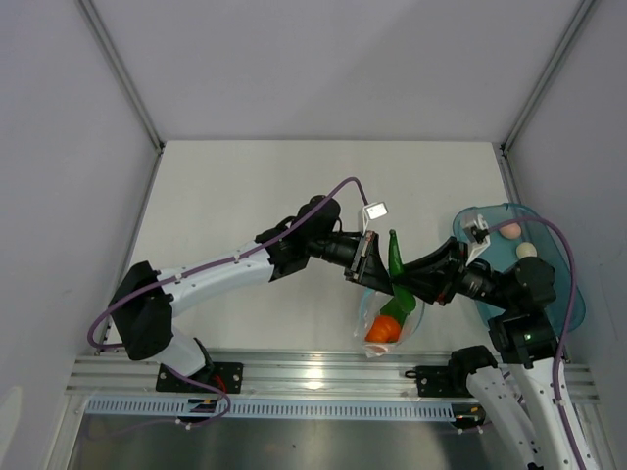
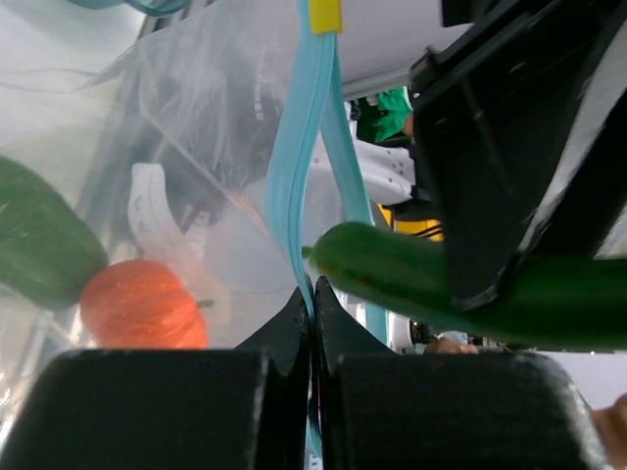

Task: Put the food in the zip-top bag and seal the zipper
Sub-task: Place the fake vegetable in the zipper food storage bag, then adjust the zipper food storage bag at the center of the board.

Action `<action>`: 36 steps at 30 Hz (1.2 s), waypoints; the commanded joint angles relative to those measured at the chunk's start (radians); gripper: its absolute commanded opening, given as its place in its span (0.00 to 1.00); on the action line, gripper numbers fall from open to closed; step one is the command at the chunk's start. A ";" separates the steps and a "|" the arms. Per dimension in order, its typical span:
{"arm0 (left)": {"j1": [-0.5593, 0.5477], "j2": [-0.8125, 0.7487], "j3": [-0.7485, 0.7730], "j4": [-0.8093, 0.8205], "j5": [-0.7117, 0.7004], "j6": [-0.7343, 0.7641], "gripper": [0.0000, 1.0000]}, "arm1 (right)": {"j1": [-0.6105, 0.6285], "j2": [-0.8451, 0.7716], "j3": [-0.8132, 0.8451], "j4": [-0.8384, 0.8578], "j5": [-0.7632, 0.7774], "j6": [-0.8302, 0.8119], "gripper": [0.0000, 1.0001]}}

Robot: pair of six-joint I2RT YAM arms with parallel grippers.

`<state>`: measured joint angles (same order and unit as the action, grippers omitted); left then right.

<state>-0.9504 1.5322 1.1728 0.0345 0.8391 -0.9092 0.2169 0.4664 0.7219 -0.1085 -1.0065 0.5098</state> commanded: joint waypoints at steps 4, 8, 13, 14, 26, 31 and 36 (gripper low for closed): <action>0.002 0.008 -0.021 0.162 0.087 -0.082 0.01 | 0.101 -0.015 -0.009 0.021 0.077 -0.062 0.26; 0.002 0.006 -0.035 0.174 0.086 -0.088 0.01 | 0.119 -0.017 -0.007 -0.029 0.117 -0.086 0.43; 0.002 0.000 -0.042 0.180 0.092 -0.091 0.01 | 0.121 -0.012 -0.004 -0.057 0.147 -0.105 0.70; 0.004 0.000 -0.042 0.180 0.092 -0.092 0.01 | 0.122 -0.011 -0.003 -0.060 0.154 -0.106 0.74; 0.024 -0.081 -0.081 0.084 -0.026 -0.076 0.00 | 0.122 0.015 0.060 -0.138 0.204 -0.136 0.81; 0.038 -0.178 -0.078 -0.018 -0.141 -0.037 0.01 | 0.122 0.024 0.141 -0.216 0.246 -0.148 0.81; 0.056 -0.219 -0.093 -0.059 -0.178 -0.023 0.01 | 0.122 0.099 0.295 -0.457 0.381 -0.123 0.68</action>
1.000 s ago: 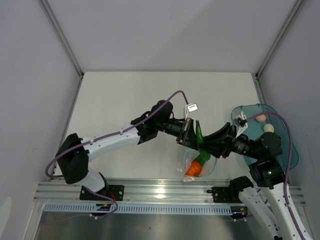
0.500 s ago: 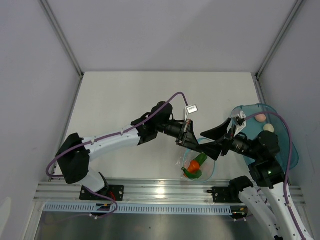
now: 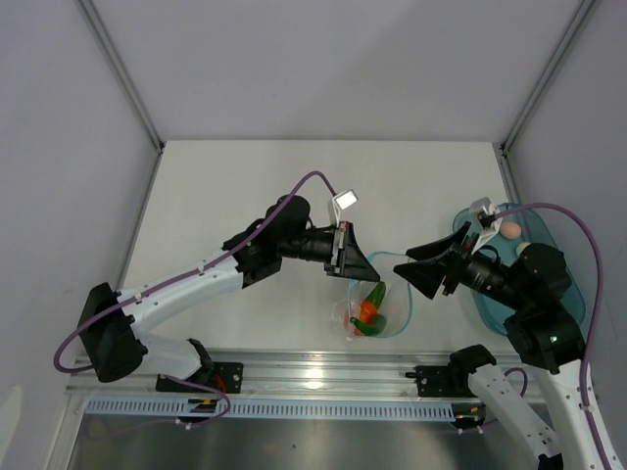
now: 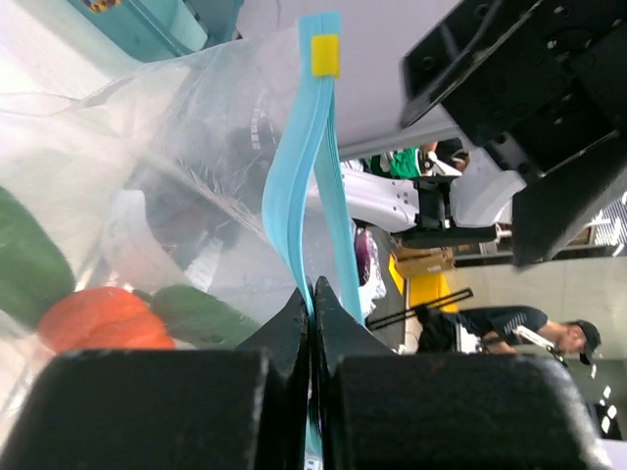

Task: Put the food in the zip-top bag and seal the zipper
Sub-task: Adjust the zipper food storage bag at the center of the board.

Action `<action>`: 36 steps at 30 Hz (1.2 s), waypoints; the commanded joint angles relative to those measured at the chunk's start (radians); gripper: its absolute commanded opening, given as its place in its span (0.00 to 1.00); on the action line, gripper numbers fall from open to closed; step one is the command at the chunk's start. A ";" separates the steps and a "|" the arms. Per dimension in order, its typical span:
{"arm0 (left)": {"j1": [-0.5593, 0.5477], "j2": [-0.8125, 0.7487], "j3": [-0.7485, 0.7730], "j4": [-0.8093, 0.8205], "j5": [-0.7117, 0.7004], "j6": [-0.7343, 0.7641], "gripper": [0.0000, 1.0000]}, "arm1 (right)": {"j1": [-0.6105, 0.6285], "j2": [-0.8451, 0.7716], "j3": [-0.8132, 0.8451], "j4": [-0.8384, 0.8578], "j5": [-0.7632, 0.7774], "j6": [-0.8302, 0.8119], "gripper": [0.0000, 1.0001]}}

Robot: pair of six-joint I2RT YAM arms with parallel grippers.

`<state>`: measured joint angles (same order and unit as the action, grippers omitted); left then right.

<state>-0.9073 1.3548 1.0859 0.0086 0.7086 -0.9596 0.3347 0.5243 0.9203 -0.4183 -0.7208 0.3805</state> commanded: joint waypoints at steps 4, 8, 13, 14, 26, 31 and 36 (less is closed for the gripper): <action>0.018 -0.059 -0.026 -0.027 -0.070 0.027 0.00 | 0.004 0.120 0.172 -0.356 0.098 0.017 0.59; 0.021 -0.062 -0.037 -0.015 -0.074 0.025 0.01 | 0.006 0.114 0.114 -0.436 0.060 -0.011 0.54; 0.025 -0.068 -0.055 0.022 -0.070 0.018 0.01 | 0.007 0.085 0.063 -0.461 0.058 -0.019 0.45; 0.027 -0.068 -0.057 0.022 -0.072 0.019 0.01 | 0.007 0.083 0.054 -0.462 0.055 -0.019 0.44; 0.039 -0.074 -0.058 0.016 -0.049 0.038 0.00 | 0.038 0.121 0.002 -0.458 0.021 -0.034 0.08; 0.039 -0.063 0.020 -0.189 -0.075 0.200 0.01 | 0.041 0.181 0.069 -0.331 -0.073 0.043 0.00; 0.024 -0.143 0.069 -0.424 -0.218 0.343 0.01 | 0.041 0.232 0.175 -0.134 -0.169 0.271 0.00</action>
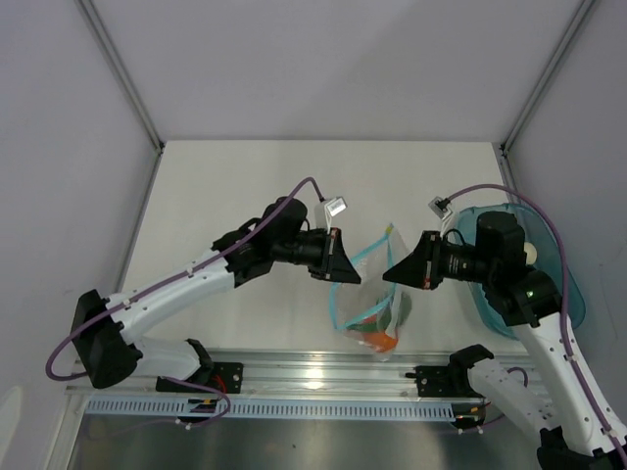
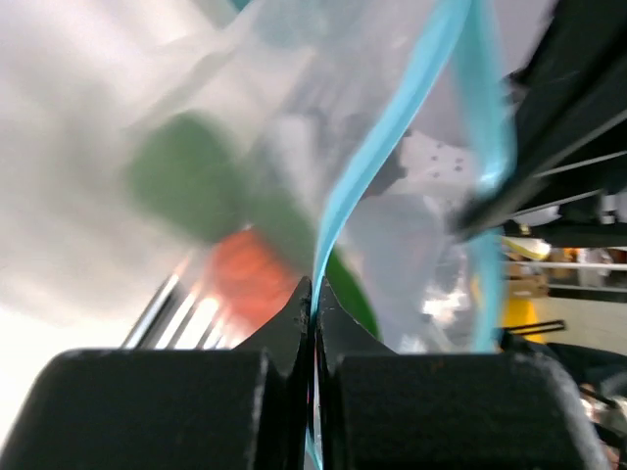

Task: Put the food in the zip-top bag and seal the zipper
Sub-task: Adjust the zipper food storage bag at the center of the board.

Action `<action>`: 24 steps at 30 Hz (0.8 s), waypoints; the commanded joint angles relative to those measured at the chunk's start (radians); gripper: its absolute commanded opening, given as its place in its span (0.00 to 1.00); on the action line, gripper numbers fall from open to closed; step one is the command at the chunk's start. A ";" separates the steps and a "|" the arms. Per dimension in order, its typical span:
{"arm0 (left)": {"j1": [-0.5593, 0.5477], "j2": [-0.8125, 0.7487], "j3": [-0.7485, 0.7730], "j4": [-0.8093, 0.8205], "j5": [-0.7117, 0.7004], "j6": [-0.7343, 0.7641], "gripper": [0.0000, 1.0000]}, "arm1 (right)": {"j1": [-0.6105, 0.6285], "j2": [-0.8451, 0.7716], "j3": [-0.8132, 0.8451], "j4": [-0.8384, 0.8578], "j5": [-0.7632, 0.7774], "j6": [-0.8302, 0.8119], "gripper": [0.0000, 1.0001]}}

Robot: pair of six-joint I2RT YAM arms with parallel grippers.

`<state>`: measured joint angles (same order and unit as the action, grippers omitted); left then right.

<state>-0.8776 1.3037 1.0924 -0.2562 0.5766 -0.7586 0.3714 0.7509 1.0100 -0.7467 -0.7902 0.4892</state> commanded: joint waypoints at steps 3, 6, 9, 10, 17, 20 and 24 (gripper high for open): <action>-0.003 -0.141 0.032 -0.187 -0.125 0.179 0.01 | 0.004 0.051 0.035 0.233 -0.103 0.206 0.00; 0.022 -0.120 -0.014 -0.207 -0.112 0.179 0.01 | -0.005 0.116 -0.087 0.250 -0.092 0.186 0.00; 0.023 -0.127 -0.051 -0.161 -0.080 0.153 0.01 | 0.004 0.140 -0.125 0.257 -0.052 0.166 0.00; 0.023 -0.148 -0.057 -0.149 -0.075 0.140 0.00 | 0.006 0.137 -0.111 0.233 -0.040 0.143 0.00; 0.023 -0.143 -0.012 -0.135 -0.067 0.159 0.01 | 0.011 0.117 -0.021 0.182 -0.018 0.078 0.01; 0.023 -0.110 -0.029 -0.114 -0.032 0.144 0.00 | 0.014 0.139 -0.031 0.175 -0.009 0.072 0.16; 0.023 -0.115 -0.066 -0.072 -0.038 0.127 0.01 | 0.018 0.140 -0.022 0.155 0.015 0.048 0.53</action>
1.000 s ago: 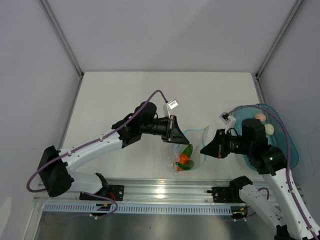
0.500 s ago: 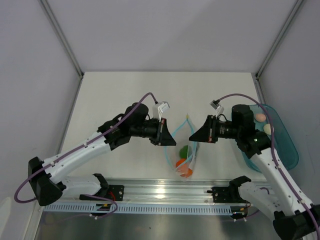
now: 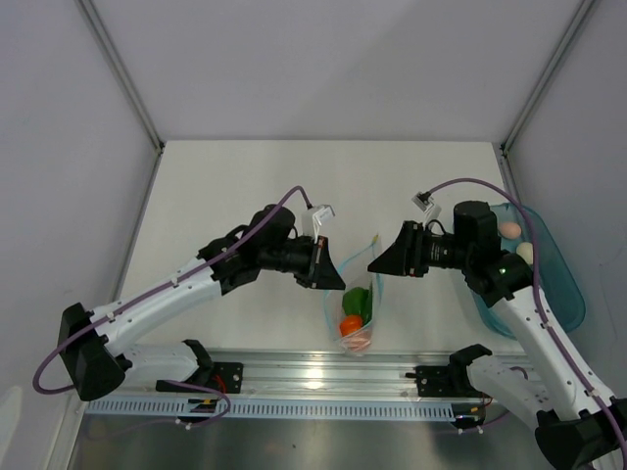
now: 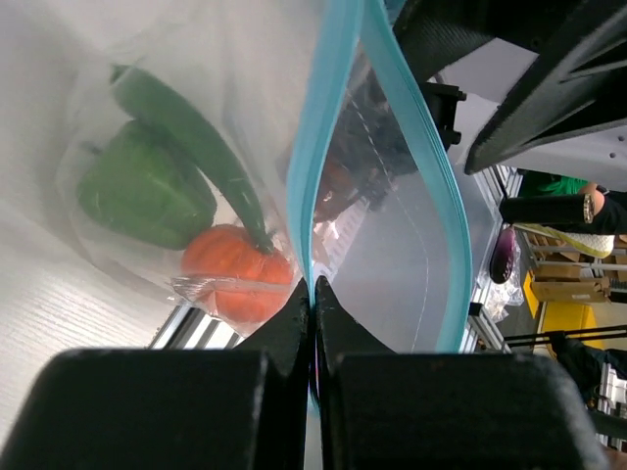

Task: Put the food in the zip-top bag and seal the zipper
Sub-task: Adjust the zipper food storage bag at the center of the board, then pick up the fake food from the bin.

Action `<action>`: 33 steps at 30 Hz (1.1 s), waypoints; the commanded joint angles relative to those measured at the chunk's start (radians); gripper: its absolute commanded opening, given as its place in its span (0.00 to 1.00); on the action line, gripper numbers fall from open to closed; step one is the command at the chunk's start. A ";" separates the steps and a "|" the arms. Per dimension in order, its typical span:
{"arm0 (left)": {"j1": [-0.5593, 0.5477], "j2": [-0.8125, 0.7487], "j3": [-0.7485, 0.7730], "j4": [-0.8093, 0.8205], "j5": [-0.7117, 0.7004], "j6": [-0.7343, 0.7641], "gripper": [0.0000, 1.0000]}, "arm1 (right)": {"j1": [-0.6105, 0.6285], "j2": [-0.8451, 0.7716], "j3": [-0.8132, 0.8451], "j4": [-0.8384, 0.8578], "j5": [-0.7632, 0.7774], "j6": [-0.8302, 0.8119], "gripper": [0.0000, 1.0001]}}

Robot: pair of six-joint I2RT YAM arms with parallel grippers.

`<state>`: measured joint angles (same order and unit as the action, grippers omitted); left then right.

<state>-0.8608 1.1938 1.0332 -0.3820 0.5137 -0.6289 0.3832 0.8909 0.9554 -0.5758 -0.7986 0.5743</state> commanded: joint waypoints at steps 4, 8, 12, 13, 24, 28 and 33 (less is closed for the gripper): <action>0.011 -0.008 0.010 0.025 -0.015 0.015 0.01 | 0.005 -0.001 0.092 -0.091 0.064 -0.099 0.65; 0.020 -0.008 0.018 0.020 -0.026 0.018 0.01 | -0.001 0.009 0.201 -0.180 0.159 -0.148 0.75; 0.023 0.004 0.014 0.023 -0.026 0.015 0.01 | -0.015 0.019 0.287 -0.208 0.269 -0.159 0.93; 0.023 0.006 0.013 0.023 -0.024 0.015 0.01 | -0.020 0.023 0.313 -0.211 0.298 -0.159 0.94; 0.023 -0.003 -0.021 0.045 -0.011 -0.003 0.01 | -0.187 0.094 0.332 -0.124 1.034 0.041 0.99; 0.023 -0.007 -0.030 0.040 0.000 -0.009 0.00 | -0.250 0.144 0.270 -0.062 1.237 0.108 0.99; 0.023 -0.002 -0.025 0.015 0.002 -0.002 0.01 | -0.332 0.221 0.208 -0.019 1.453 0.214 0.99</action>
<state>-0.8459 1.2011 1.0069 -0.3698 0.5007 -0.6292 0.0921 1.0786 1.1973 -0.6662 0.4328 0.6846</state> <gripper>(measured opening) 0.005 0.993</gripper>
